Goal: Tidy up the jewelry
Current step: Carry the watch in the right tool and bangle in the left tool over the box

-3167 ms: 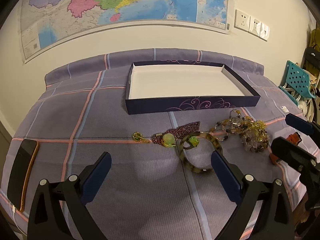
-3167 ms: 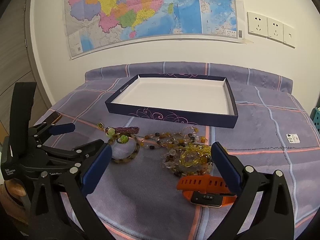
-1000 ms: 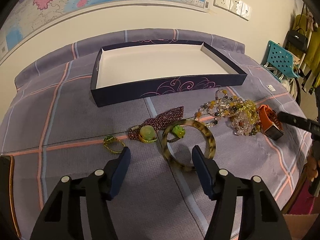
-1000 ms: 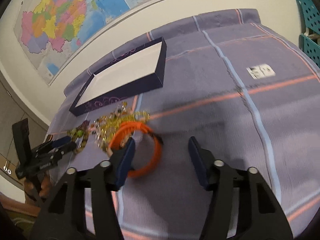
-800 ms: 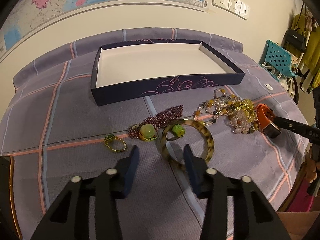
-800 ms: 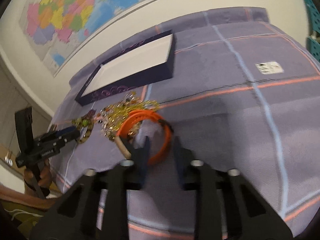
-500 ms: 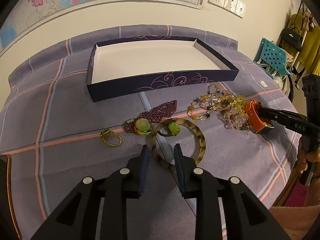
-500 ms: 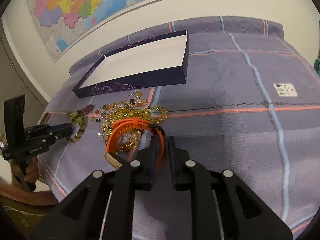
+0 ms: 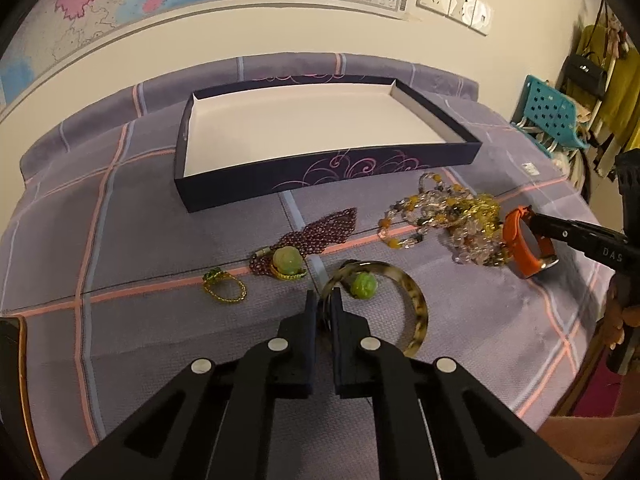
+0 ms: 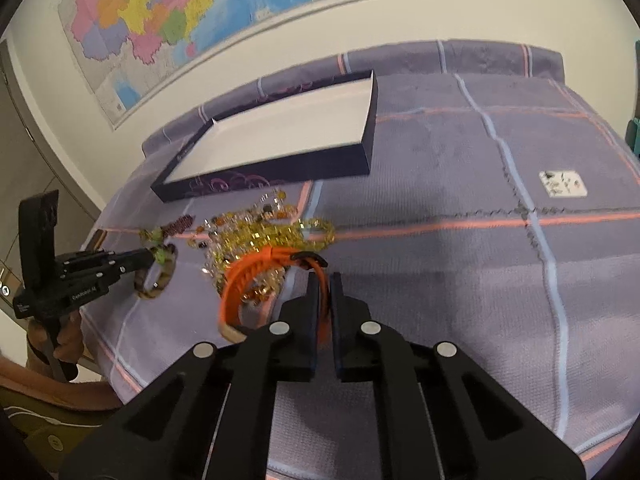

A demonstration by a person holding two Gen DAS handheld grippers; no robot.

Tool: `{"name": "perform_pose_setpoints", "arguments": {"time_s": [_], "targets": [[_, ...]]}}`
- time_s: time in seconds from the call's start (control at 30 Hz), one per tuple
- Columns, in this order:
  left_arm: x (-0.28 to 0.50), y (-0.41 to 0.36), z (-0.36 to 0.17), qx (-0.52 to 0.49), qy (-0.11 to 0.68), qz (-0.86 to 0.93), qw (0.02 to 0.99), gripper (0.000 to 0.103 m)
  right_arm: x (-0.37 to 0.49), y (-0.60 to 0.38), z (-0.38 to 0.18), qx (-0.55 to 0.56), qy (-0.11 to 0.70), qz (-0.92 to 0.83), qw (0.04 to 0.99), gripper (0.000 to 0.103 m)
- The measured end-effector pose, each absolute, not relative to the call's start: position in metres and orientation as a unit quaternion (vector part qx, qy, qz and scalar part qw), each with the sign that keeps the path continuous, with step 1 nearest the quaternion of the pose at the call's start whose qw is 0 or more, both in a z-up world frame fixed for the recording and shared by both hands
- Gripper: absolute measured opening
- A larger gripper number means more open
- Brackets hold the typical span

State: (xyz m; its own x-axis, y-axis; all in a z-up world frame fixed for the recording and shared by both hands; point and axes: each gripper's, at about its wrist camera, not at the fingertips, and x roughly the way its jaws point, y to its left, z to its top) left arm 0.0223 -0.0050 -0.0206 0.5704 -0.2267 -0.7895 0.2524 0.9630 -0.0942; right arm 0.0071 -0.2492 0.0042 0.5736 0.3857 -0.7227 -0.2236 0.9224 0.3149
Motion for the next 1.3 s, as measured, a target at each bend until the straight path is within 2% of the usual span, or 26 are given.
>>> {"name": "perform_pose_setpoints", "arguments": {"time_s": [0.4,0.67,0.9,1.3], "targets": [[0.037,0.005,0.028,-0.008,0.394,-0.168,0.903,0.006,0.026,-0.242,0.048,0.077,0.379,0.195,0.901,0.006],[0.09,0.014,0.056,-0.019,0.378,-0.153,0.913,0.006,0.094,-0.22,0.07,0.068,0.364,0.216,0.903,0.006],[0.146,0.02,0.053,-0.031,0.394,-0.135,0.908,0.006,0.162,-0.198,0.07,0.062,0.373,0.215,0.9,0.006],[0.214,0.023,0.026,-0.035,0.427,-0.111,0.897,0.006,0.247,-0.173,0.032,0.064,0.42,0.168,0.889,0.007]]}}
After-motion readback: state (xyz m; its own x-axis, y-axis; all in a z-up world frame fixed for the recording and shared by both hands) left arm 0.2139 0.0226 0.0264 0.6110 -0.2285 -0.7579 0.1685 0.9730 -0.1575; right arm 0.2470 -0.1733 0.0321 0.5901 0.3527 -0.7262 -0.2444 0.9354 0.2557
